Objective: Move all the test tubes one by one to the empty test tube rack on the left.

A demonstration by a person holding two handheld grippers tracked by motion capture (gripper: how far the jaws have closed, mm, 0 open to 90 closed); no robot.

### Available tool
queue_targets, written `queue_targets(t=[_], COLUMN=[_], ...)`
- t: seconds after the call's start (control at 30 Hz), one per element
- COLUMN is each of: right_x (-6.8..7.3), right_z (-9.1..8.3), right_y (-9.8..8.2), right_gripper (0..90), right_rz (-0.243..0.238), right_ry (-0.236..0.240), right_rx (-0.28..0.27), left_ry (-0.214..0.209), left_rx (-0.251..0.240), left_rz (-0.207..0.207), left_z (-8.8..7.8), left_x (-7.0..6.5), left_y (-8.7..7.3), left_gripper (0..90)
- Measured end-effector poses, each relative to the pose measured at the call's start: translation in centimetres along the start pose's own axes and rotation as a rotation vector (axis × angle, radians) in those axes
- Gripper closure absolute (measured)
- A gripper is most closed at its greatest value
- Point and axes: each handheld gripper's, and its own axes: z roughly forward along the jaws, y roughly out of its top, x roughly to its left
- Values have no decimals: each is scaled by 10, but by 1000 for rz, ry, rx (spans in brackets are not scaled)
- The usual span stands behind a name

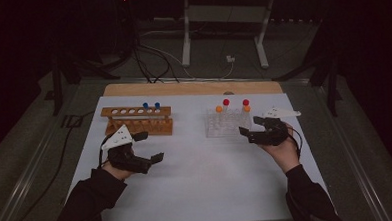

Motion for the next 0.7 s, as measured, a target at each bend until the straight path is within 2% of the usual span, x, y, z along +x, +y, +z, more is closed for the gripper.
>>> queue_targets(t=[0.17,0.27,0.4,0.53,0.57,0.7], right_x=[-12,-18,-25,-30,-32,-34], right_z=[9,14,20,28,31,38], right_y=[0,2,6,7,7,8], right_gripper=[486,559,617,650,650,670], right_rz=[35,54,76,99,111,112], right_ry=[-35,-53,-98,-109,-95,-101], right_rx=[24,26,43,63,63,77], left_ry=[-1,-2,0,-2,-1,5], left_rx=[4,9,11,7,10,15], left_rz=[-1,-1,2,-2,-1,0], left_z=[1,2,2,1,1,2], left_x=[0,0,0,1,1,2], left_y=[-1,-2,-2,-2,-2,-3], left_gripper=[26,26,26,26,26,26])
